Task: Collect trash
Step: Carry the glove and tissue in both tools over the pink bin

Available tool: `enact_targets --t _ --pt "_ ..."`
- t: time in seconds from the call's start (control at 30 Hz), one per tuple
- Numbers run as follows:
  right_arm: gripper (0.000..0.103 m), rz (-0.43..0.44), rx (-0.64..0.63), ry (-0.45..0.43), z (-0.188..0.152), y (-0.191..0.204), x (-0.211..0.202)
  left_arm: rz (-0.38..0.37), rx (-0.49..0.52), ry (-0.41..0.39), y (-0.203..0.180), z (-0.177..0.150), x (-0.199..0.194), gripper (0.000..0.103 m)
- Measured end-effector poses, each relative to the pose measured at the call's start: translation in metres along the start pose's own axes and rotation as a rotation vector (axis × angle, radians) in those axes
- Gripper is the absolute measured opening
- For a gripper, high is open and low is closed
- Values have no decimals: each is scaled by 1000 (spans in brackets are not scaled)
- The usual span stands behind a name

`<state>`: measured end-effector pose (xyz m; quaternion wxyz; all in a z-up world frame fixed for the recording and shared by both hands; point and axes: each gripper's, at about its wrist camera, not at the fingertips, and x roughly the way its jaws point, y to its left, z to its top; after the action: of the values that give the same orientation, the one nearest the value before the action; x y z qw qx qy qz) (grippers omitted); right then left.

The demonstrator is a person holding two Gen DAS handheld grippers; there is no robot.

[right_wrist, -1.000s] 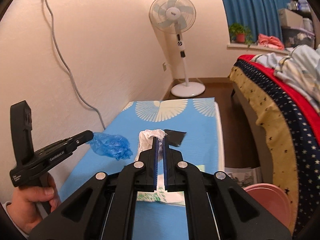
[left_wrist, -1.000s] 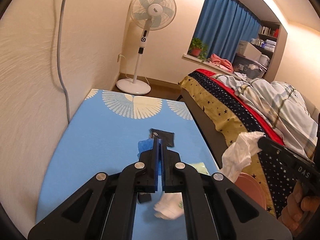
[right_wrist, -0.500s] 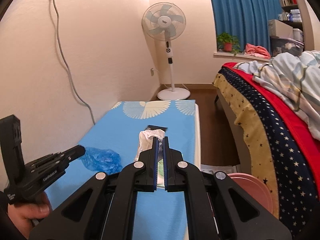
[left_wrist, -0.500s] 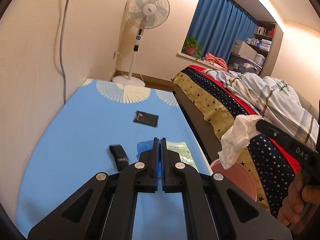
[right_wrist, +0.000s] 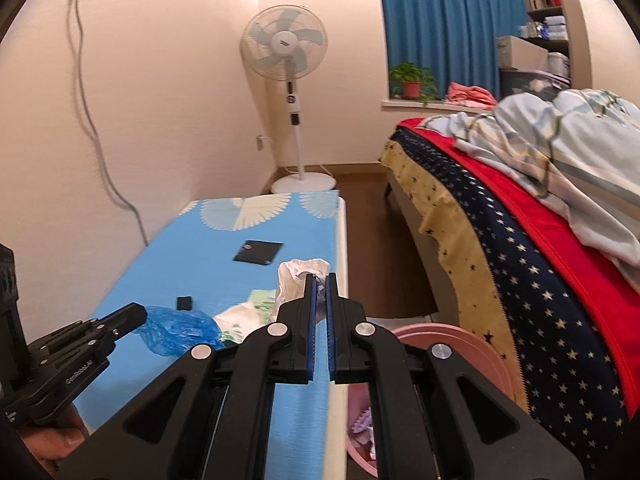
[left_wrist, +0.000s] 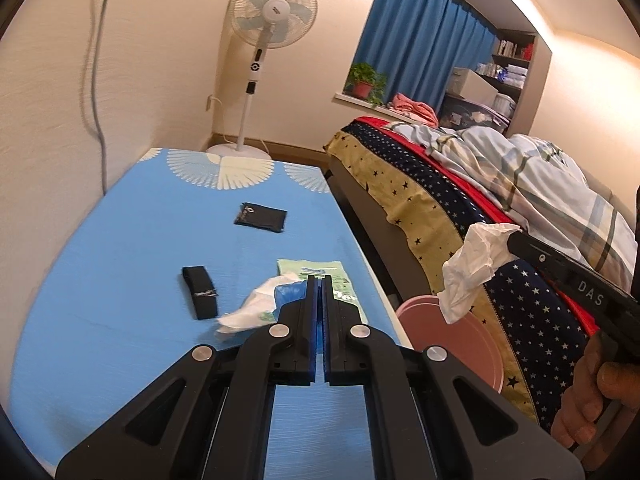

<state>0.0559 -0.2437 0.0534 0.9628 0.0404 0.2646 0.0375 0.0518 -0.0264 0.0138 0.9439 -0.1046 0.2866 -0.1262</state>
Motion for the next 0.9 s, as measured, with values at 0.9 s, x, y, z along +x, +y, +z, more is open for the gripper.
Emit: enact_targets --t 0.9 --pt "5 -263 151 44 -22 -95 16 -181 108 72 -98 -22 64 2"
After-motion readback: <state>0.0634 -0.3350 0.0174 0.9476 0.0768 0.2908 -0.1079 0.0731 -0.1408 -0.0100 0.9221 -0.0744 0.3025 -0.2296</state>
